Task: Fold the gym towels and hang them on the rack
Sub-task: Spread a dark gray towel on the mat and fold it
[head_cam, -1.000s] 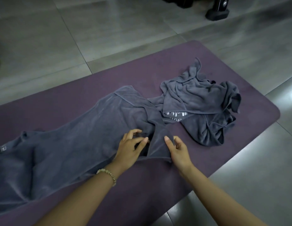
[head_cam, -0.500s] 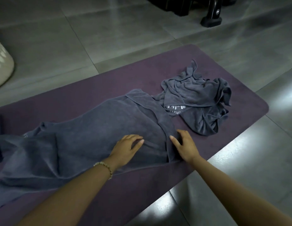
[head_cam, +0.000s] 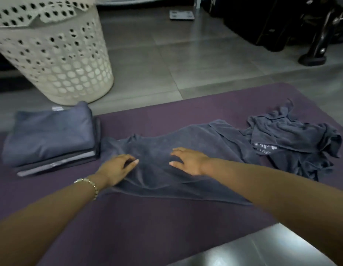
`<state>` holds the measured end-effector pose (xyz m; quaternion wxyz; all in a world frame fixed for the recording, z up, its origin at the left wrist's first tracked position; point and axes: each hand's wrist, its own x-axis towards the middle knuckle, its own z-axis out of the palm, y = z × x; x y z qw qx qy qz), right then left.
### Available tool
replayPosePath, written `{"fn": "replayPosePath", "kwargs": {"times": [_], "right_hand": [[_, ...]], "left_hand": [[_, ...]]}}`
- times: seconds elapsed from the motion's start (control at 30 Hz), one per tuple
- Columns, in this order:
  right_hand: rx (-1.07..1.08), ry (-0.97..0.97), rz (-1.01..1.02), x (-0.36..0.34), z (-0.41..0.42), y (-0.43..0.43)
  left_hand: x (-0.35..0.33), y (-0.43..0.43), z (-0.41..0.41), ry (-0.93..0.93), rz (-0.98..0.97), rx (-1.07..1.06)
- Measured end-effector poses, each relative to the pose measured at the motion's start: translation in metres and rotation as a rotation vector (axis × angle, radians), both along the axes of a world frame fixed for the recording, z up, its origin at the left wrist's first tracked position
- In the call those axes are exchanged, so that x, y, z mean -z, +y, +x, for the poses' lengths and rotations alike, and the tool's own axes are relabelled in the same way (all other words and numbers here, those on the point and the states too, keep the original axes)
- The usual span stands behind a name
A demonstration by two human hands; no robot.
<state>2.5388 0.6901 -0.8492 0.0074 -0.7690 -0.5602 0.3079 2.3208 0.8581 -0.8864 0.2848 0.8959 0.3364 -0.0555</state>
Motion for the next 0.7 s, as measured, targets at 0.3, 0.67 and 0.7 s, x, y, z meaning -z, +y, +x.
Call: {"fn": "replayPosePath", "kwargs": {"times": [0.3, 0.67, 0.7], "right_hand": [[0.275, 0.32, 0.034, 0.07, -0.106, 0.06], [0.331, 0.363, 0.286, 0.06, -0.095, 0.111], [0.299, 0.35, 0.308, 0.055, -0.096, 0.121]], "left_hand": [[0.036, -0.014, -0.112, -0.042, -0.343, -0.634], [0.051, 0.015, -0.084, -0.116, -0.554, -0.848], [0.056, 0.015, -0.082, -0.107, -0.532, -0.857]]}}
